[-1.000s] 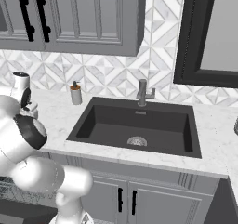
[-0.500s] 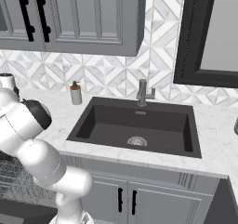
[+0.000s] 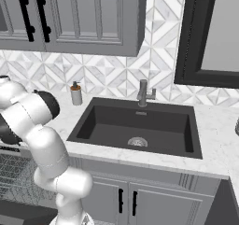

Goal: Pick up the cup and bowl from the counter, place them in the dishwasher, and close the dishwasher door.

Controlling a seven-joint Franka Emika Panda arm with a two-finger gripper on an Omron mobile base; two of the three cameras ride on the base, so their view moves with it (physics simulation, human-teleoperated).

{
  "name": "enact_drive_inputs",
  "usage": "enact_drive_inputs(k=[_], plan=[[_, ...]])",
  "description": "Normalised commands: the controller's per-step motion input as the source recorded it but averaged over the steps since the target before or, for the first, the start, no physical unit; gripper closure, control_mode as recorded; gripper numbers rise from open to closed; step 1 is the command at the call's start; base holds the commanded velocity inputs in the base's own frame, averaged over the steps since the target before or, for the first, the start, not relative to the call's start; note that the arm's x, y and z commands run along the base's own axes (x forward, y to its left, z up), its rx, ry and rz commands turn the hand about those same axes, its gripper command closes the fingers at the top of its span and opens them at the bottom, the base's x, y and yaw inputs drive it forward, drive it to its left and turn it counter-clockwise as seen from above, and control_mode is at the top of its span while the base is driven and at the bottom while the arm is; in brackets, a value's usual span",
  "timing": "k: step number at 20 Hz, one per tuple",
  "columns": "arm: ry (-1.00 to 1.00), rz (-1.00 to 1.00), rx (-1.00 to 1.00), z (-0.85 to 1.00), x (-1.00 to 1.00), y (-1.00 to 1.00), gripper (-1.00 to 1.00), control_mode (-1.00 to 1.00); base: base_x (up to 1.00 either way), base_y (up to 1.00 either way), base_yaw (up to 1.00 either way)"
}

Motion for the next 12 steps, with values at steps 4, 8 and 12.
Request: enact_drive_inputs(k=[4,8,12], plan=[[0.00,-0.08,0.00,-0.36,0.40,-0.07,-1.00,-1.00,0.00,0.00,0.00],[0.00,-0.02,0.00,-0.43,0.40,-0.03,-1.00,-1.00,0.00,0.00,0.00],[0.00,0.00,0.01,-0.05,0.39,0.00,-1.00,-1.00,0.00,0.00,0.00]])
